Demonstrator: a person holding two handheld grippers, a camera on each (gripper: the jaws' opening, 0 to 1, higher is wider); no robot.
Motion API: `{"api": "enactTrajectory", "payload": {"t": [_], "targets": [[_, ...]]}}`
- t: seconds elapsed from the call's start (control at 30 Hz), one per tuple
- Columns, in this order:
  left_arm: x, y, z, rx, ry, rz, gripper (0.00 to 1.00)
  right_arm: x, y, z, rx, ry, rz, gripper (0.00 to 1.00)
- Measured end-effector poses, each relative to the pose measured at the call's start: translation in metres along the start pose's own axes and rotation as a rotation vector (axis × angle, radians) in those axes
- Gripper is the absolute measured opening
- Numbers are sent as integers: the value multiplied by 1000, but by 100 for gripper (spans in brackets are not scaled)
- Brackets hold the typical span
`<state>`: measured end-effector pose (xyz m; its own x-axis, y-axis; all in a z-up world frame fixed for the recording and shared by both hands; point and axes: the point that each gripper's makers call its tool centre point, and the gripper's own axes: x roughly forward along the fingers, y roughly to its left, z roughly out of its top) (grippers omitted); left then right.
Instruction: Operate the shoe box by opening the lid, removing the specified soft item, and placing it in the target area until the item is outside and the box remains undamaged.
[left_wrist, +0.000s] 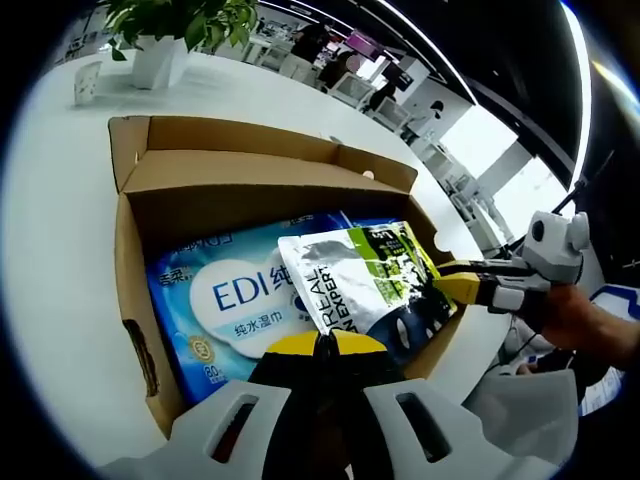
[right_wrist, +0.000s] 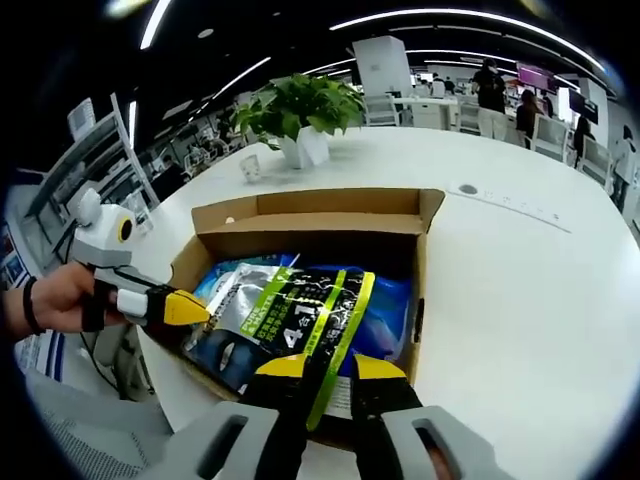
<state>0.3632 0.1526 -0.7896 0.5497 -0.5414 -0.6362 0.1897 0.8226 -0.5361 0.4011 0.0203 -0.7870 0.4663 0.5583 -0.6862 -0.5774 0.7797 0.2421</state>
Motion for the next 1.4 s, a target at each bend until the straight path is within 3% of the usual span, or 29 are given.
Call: {"api": "enactTrajectory", "payload": {"t": [0.3, 0.63, 0.97, 1.4], "targets": [[-2, -4, 2, 14, -11, -16, 1, -3, 1, 0, 82, -29, 18, 0], [-6, -8, 6, 15, -35, -13, 0, -9, 4, 14, 128, -90, 49, 0], [-11, -19, 18, 44, -52, -19, 0, -19, 3, 17, 130, -113, 52, 0], [-5, -65, 36, 169, -49, -69, 0, -52, -23, 11, 194, -170, 25, 0]]}}
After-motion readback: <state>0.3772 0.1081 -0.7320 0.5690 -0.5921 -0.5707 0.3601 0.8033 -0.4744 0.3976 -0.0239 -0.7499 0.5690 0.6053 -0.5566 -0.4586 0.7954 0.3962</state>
